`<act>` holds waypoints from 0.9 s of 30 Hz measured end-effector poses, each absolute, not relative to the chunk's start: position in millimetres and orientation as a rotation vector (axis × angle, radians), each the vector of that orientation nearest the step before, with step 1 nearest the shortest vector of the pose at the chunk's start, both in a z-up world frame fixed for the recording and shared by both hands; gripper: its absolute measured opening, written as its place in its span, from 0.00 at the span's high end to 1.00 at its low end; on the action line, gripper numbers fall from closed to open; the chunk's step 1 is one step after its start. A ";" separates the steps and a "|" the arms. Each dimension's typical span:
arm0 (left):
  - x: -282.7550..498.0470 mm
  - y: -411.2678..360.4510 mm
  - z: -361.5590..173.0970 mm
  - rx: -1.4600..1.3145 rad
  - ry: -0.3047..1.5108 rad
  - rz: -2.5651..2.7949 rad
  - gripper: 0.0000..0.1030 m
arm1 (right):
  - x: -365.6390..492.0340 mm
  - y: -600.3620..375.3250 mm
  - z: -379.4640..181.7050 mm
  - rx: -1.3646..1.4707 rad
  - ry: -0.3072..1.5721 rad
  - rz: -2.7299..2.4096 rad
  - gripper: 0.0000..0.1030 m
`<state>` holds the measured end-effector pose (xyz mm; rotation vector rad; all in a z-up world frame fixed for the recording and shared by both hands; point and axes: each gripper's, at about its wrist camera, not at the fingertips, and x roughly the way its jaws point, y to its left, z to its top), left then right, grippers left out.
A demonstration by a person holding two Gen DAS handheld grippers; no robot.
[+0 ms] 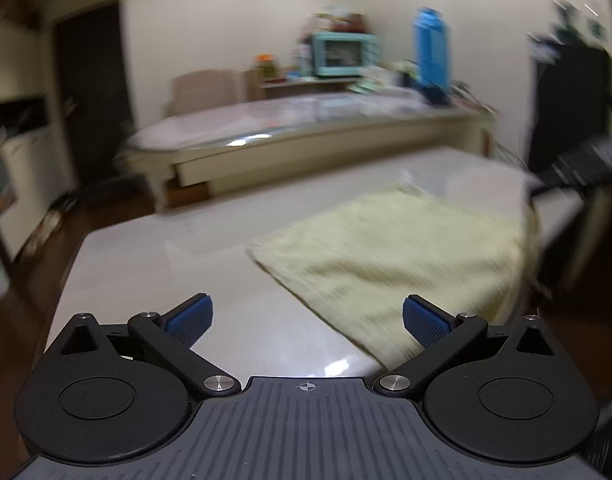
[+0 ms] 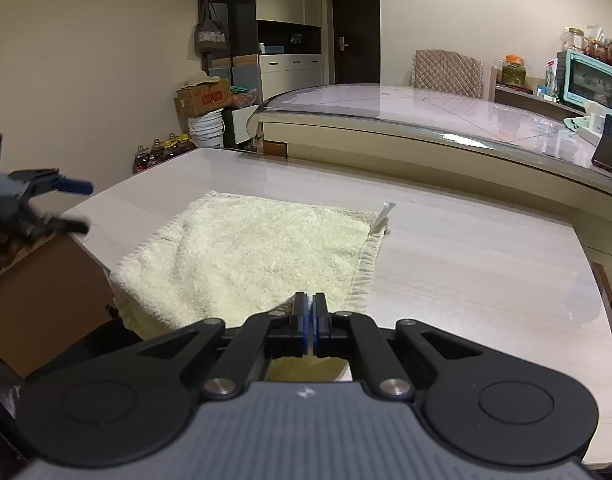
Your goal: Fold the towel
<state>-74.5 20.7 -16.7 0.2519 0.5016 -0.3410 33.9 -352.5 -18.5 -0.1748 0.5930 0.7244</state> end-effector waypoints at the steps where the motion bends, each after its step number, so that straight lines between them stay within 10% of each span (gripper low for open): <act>1: -78.4 17.8 -18.7 0.272 0.498 -0.369 0.01 | 34.9 -355.2 -18.3 -0.165 0.597 0.733 0.98; 3: -89.8 7.9 -25.4 0.340 0.476 -0.442 0.07 | 36.5 -357.3 -18.2 -0.153 0.604 0.736 0.98; 5: -97.0 -2.2 -32.2 0.412 0.470 -0.491 0.52 | 40.0 -363.2 -16.7 -0.116 0.620 0.739 0.98; 6: -99.7 -8.1 -37.6 0.452 0.472 -0.504 0.56 | 41.1 -364.3 -16.3 -0.108 0.626 0.740 0.98; 27: -127.0 -62.4 -111.9 0.988 0.259 -0.684 0.51 | 52.8 -377.2 36.0 0.011 0.645 0.742 0.98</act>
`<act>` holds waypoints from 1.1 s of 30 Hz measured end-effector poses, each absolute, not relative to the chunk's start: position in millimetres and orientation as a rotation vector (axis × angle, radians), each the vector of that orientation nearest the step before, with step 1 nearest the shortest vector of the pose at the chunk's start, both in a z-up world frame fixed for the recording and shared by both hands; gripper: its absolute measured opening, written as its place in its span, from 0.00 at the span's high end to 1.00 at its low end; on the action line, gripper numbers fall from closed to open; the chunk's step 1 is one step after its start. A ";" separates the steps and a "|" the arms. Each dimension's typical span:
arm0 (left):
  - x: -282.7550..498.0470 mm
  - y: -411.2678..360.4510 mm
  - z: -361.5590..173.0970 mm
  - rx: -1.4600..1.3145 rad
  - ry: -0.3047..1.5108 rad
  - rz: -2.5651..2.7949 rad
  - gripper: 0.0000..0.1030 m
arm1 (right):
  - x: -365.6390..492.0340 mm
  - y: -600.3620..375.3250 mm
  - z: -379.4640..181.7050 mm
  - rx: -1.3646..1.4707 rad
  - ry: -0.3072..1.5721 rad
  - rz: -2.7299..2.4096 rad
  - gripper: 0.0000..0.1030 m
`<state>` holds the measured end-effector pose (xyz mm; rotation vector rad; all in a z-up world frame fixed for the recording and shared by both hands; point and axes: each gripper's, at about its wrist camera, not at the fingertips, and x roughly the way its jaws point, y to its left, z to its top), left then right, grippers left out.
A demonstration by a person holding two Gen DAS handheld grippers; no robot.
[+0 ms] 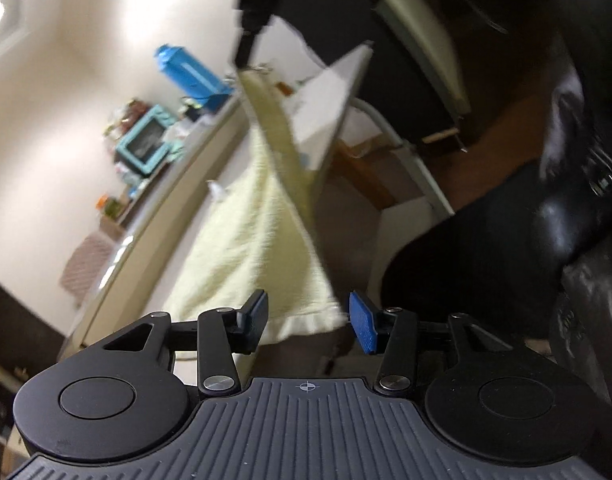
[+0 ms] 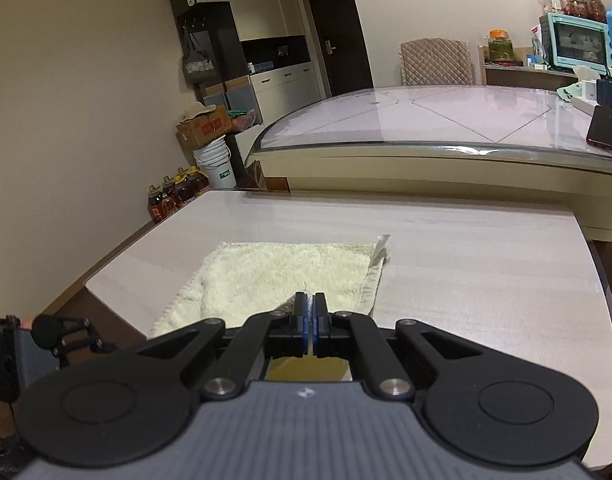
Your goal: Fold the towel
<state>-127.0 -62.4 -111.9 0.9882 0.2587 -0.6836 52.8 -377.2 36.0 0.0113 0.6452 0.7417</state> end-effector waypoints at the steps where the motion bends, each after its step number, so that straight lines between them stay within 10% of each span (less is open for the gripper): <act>1: -127.5 -63.8 -114.9 1.001 0.256 -0.686 0.51 | 53.0 -376.9 36.7 0.010 0.647 0.740 0.98; 4: -125.3 -69.0 -127.6 1.043 0.252 -0.687 0.54 | 52.4 -377.9 36.7 0.020 0.650 0.739 0.98; 10: -116.3 -70.9 -137.4 1.078 0.248 -0.644 0.91 | 49.9 -378.2 37.7 0.020 0.651 0.732 0.98; 33: -16.9 23.6 29.5 0.551 0.514 -0.629 0.94 | 102.0 -396.0 29.6 0.121 0.668 0.873 0.98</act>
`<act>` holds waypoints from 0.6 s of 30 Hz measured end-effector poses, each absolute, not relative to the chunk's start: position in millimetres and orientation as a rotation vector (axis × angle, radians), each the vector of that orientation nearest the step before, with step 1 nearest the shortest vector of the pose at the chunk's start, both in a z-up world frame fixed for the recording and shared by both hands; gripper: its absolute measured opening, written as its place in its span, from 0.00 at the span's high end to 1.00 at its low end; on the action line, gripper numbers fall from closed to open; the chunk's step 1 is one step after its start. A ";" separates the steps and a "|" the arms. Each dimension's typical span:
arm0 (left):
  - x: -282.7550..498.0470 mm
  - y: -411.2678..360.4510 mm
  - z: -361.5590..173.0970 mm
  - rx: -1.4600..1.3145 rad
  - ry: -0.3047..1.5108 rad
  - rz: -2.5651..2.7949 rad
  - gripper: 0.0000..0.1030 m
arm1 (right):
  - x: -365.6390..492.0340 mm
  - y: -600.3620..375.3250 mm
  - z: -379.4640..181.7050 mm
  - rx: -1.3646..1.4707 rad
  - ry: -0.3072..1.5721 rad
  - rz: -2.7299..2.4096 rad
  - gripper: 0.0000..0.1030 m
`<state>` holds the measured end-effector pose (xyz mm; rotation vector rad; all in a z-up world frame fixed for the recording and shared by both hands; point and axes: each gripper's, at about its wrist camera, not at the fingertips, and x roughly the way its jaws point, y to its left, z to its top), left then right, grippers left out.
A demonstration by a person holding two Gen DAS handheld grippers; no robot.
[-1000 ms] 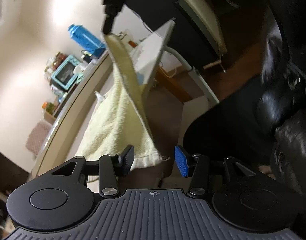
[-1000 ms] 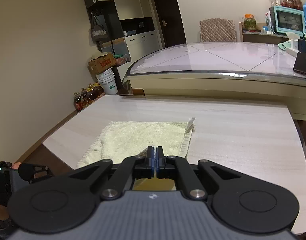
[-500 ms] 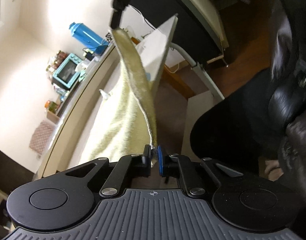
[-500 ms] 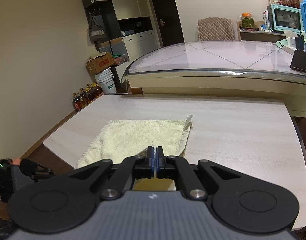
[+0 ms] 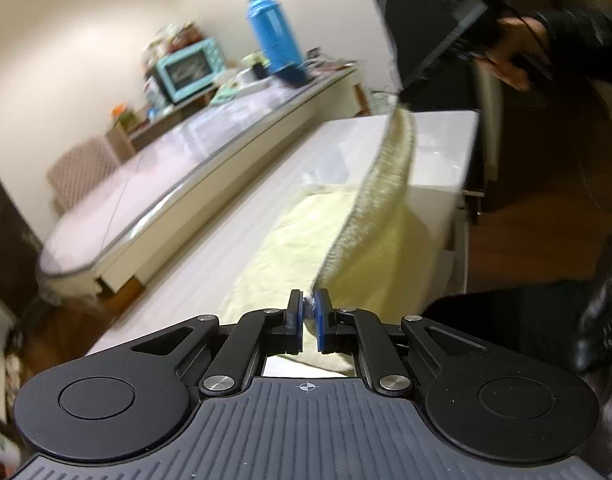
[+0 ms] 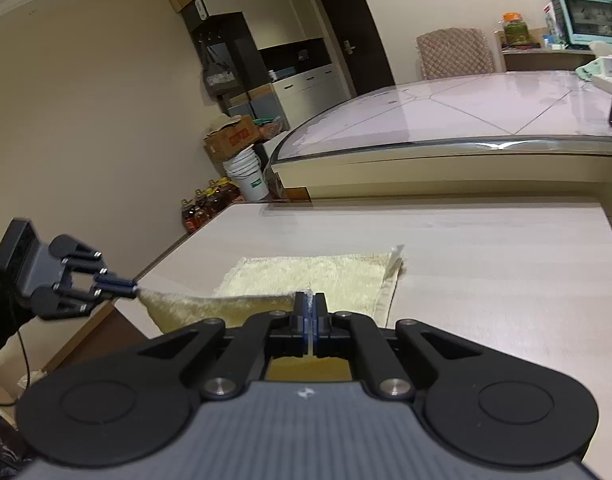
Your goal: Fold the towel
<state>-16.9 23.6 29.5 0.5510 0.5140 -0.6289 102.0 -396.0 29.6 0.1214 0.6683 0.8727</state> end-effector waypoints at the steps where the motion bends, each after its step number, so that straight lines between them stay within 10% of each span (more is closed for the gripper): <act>1: -10.9 26.1 30.6 0.543 0.524 -0.627 0.94 | 102.7 -396.0 29.5 0.122 0.669 0.874 0.98; 18: 102.5 54.8 14.3 0.400 0.690 -0.573 0.94 | 226.6 -360.6 5.5 0.104 0.789 0.912 0.98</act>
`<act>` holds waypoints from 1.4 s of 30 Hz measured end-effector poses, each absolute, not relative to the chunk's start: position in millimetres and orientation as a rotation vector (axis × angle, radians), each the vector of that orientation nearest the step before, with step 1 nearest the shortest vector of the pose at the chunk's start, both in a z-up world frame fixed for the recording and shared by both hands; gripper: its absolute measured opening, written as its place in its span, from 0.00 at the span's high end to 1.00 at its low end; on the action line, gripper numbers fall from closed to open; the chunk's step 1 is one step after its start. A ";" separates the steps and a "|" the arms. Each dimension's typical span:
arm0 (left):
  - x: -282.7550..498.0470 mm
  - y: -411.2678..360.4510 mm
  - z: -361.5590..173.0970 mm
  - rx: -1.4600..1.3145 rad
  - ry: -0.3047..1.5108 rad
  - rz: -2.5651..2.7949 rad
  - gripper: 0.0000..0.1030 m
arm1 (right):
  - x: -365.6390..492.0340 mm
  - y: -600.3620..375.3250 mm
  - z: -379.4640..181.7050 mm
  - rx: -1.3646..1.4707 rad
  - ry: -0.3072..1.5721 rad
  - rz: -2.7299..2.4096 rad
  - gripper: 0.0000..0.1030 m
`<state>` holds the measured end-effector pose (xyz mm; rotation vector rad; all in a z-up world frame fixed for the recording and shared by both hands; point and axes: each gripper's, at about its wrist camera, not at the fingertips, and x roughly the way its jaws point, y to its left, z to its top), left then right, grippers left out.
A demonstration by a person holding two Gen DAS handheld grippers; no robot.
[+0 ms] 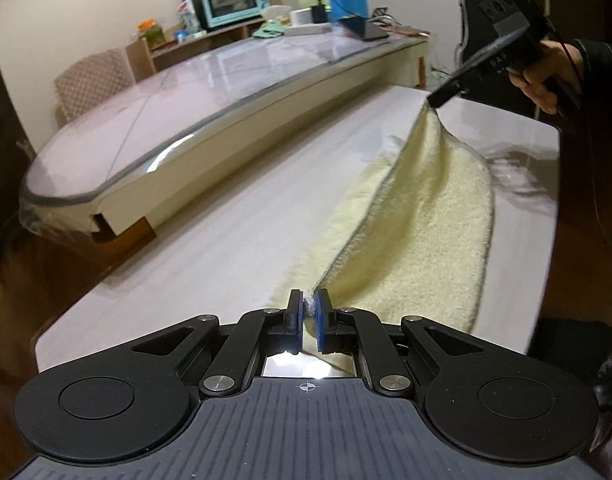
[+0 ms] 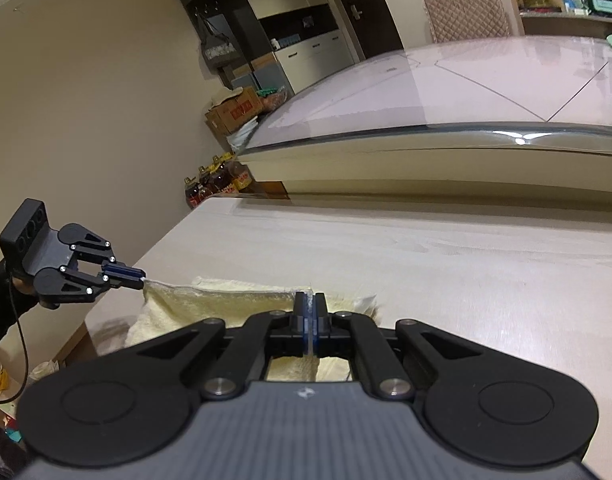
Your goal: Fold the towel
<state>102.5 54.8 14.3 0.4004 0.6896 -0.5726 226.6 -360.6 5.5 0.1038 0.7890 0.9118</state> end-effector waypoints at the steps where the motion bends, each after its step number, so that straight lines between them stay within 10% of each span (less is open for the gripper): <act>1: 104.5 55.5 14.7 0.400 0.689 -0.571 0.94 | 229.9 -359.3 3.9 0.107 0.793 0.913 0.98; 21: 144.6 56.8 -20.5 0.406 0.752 -0.524 0.91 | 251.8 -353.9 -25.7 0.125 0.840 0.842 0.98; 27: 146.2 57.3 -24.6 0.429 0.764 -0.498 0.79 | 253.3 -359.9 -30.7 0.113 0.845 0.803 0.83; 42: 141.4 71.0 -16.2 0.407 0.723 -0.429 0.68 | 263.8 -327.5 -49.5 -0.010 0.867 0.838 0.91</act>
